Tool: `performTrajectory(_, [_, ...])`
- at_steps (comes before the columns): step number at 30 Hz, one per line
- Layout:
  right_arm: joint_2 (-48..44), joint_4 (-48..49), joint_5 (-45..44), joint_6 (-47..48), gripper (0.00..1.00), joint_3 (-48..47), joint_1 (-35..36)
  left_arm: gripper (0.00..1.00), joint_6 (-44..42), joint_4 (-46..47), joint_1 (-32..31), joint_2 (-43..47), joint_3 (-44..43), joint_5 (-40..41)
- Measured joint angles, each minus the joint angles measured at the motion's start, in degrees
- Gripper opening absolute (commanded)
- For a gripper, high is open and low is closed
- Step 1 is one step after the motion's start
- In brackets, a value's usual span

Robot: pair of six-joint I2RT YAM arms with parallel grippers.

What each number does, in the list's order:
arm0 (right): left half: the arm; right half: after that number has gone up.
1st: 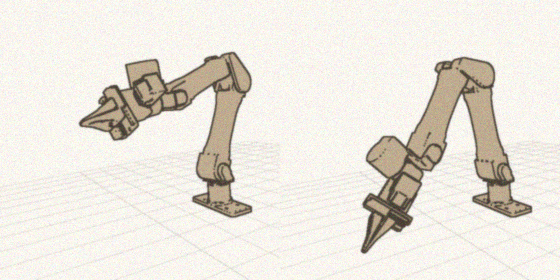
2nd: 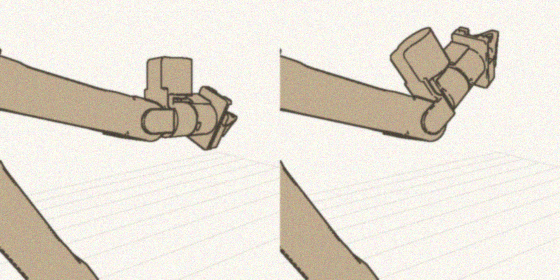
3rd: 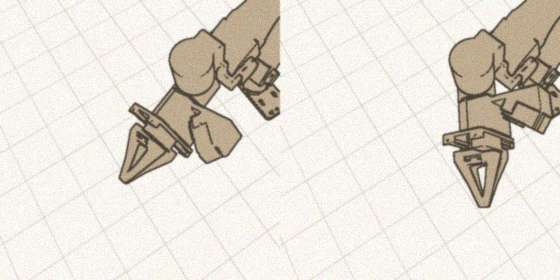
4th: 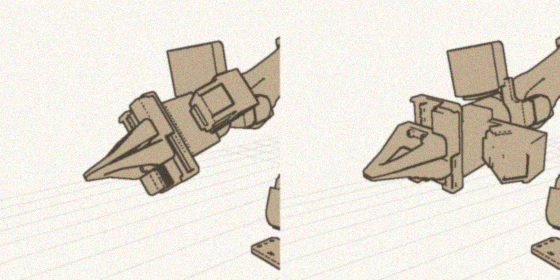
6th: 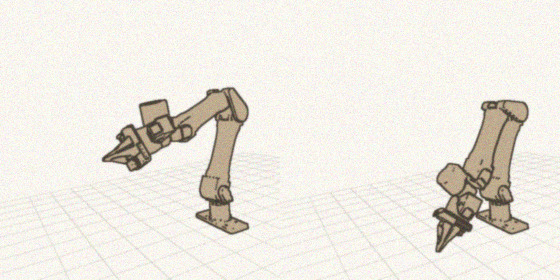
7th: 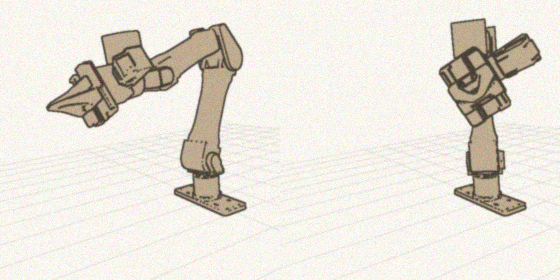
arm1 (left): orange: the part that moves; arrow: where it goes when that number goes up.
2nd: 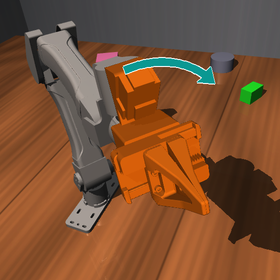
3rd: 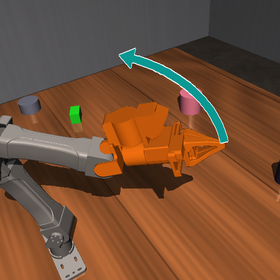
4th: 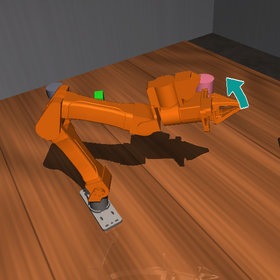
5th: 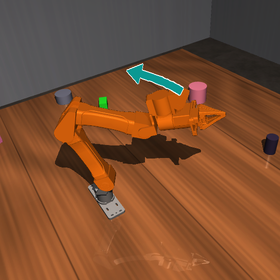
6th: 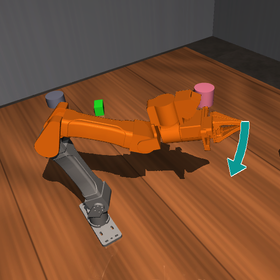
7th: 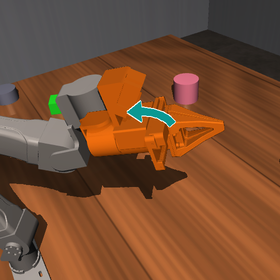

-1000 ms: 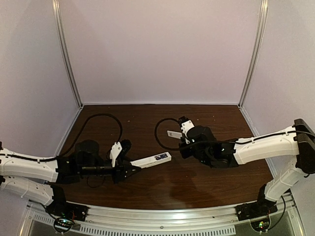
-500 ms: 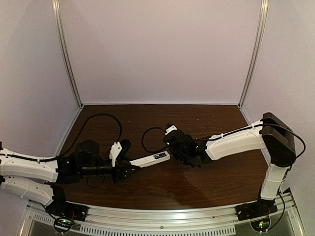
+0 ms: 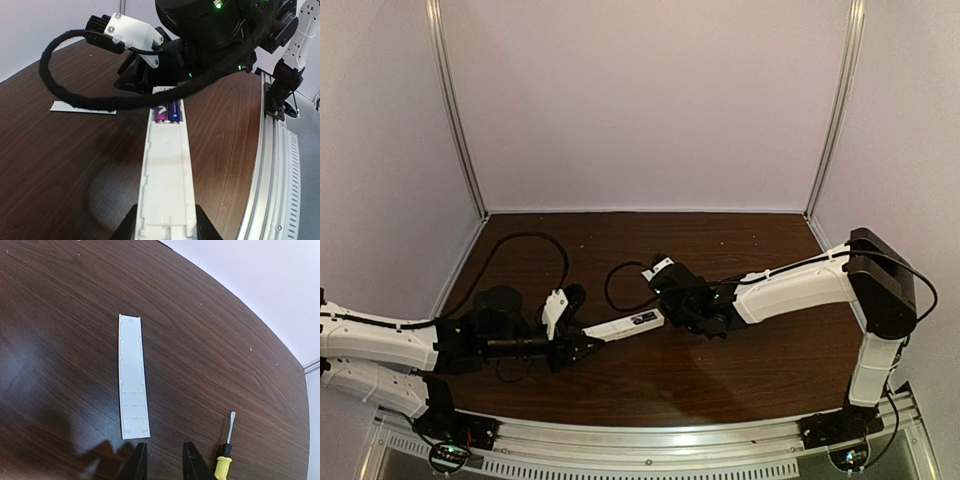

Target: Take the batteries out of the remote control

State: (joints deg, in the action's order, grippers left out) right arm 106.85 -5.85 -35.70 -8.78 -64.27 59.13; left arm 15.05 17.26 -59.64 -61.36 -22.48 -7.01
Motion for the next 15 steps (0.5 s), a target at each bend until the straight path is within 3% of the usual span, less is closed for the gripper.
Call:
performTrajectory(7, [-1.36,-0.28,4.74,-1.53,0.38,0.31,-0.48,0.00,0.00,-0.48,0.00,0.00,0.00,0.02])
performTrajectory(15, [-10.97,0.90,12.72,-4.98,0.51,5.14,-3.65,0.00,-0.02,-0.59,0.00,0.09,0.17,-0.17])
